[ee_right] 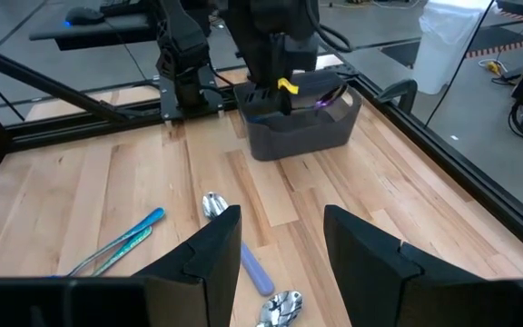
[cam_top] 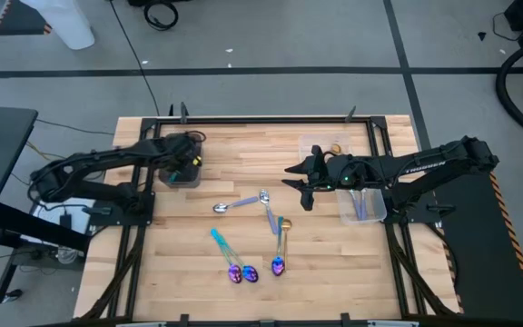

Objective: Sort silverware by color (type)
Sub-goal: Put the blue spoon into the black bin

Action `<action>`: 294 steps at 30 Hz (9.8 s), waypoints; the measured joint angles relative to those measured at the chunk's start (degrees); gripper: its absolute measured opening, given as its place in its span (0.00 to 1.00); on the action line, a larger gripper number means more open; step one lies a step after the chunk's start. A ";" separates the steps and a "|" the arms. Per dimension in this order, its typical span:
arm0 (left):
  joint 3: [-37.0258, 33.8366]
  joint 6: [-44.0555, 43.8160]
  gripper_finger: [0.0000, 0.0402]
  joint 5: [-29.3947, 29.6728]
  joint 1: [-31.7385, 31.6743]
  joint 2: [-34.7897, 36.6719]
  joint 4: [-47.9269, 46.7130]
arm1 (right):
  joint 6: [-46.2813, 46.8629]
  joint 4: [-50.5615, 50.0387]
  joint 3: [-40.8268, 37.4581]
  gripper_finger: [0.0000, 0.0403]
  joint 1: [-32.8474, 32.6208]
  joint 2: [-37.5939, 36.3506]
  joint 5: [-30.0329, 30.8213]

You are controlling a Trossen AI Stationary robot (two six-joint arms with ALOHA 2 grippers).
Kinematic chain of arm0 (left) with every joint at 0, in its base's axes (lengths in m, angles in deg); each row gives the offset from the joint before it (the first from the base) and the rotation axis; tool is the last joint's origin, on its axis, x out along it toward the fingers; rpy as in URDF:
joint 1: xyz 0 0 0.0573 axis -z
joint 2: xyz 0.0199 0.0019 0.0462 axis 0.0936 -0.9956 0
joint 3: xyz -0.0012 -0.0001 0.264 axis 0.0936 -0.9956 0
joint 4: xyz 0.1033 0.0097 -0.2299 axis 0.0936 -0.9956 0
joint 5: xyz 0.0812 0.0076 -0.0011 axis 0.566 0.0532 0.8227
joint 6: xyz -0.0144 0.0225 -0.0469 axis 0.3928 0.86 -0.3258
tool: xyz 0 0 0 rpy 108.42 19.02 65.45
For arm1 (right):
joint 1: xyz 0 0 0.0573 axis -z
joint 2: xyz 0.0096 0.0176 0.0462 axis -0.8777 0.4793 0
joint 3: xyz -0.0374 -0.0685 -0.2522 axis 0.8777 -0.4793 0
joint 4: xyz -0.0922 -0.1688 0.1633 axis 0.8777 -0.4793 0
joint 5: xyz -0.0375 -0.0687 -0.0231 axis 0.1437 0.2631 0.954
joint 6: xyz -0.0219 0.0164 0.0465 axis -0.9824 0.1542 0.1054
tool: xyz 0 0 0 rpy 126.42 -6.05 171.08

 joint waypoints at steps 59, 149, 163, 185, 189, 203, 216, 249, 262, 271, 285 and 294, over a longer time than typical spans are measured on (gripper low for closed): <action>9.88 -6.42 0.36 2.43 16.16 0.50 -4.48 | -0.04 -0.24 0.00 0.42 0.01 0.00 0.02; 10.05 22.55 0.16 -21.37 61.13 -27.35 27.60 | 0.02 0.16 -0.02 0.42 0.05 0.63 0.02; 9.90 22.34 0.05 -22.12 61.20 -27.12 27.39 | 0.11 0.15 -0.02 0.42 0.07 0.63 0.02; 19.35 21.69 0.05 -19.66 61.09 -27.00 13.31 | 0.09 0.13 -0.02 0.42 0.07 0.63 0.02; 20.65 21.65 0.05 -18.91 61.07 -26.96 10.12 | 0.09 0.13 -0.02 0.42 0.07 0.63 0.02; 21.44 21.39 0.05 -13.07 60.17 -22.43 4.51 | 0.07 0.04 -0.02 0.42 0.05 0.61 0.02; 21.44 21.00 0.05 -5.02 59.84 -12.72 3.16 | 0.04 0.02 -0.02 0.42 0.06 0.61 0.02; 21.45 22.56 0.05 1.98 56.44 -8.94 -3.64 | 0.37 -0.32 -0.02 0.42 0.01 0.61 -0.01; 21.42 20.66 0.05 11.26 53.98 -0.15 -8.77 | 0.37 -0.70 -0.02 0.42 0.01 0.61 0.00; 16.36 14.76 0.05 19.44 45.90 6.07 -9.51 | 0.59 -0.66 -0.02 0.42 0.01 0.61 0.00; 4.11 8.96 0.05 21.87 32.76 13.38 -0.10 | 0.48 -0.26 -0.02 0.42 0.01 0.61 0.00; -0.21 8.36 0.05 22.23 25.66 13.35 3.20 | 0.52 -0.28 -0.02 0.42 0.01 0.61 0.00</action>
